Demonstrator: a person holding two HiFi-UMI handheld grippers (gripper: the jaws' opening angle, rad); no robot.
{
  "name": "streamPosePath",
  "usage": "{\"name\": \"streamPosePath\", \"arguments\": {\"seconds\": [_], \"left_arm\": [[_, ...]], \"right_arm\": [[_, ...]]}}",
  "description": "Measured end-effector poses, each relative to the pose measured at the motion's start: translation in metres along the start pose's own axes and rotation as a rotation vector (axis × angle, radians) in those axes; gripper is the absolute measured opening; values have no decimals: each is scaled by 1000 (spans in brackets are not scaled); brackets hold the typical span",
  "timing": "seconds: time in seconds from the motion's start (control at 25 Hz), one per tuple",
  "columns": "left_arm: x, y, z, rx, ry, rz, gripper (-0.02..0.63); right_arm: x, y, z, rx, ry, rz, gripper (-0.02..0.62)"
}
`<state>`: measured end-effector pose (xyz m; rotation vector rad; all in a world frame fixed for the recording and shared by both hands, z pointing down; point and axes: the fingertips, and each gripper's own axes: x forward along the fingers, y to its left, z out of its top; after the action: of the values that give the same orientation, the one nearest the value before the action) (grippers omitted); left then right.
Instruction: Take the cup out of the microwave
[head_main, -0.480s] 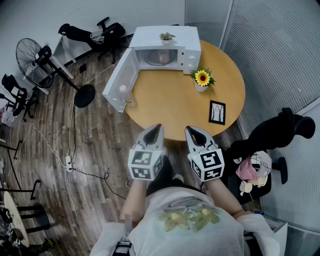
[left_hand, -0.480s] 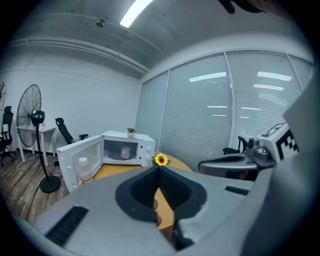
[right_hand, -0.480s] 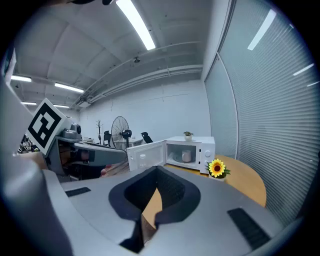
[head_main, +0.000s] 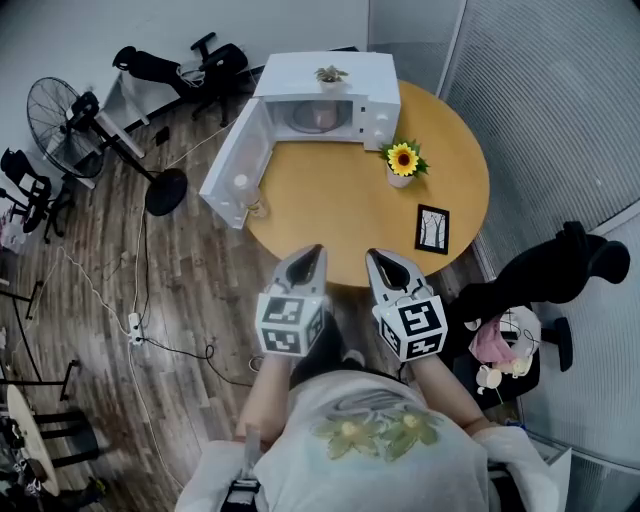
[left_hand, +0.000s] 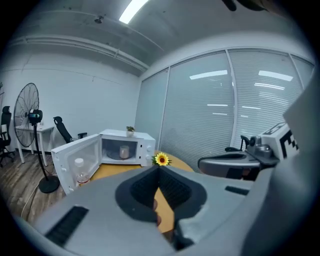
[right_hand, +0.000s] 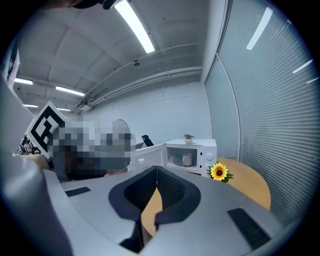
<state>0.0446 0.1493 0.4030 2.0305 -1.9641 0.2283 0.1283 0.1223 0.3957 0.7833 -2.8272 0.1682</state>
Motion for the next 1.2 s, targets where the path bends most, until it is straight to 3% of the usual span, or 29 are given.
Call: {"name": "streamPosePath", "arguments": {"seconds": [0.4, 0.64, 1.2], "left_arm": [[36, 19, 25, 21, -30, -3, 14], [72, 37, 30, 27, -12, -11, 251], [130, 86, 37, 0, 55, -34, 264]], "right_arm": [[31, -22, 7, 19, -10, -14, 17], [59, -38, 12, 25, -3, -23, 17], [118, -64, 15, 55, 48, -57, 17]]}}
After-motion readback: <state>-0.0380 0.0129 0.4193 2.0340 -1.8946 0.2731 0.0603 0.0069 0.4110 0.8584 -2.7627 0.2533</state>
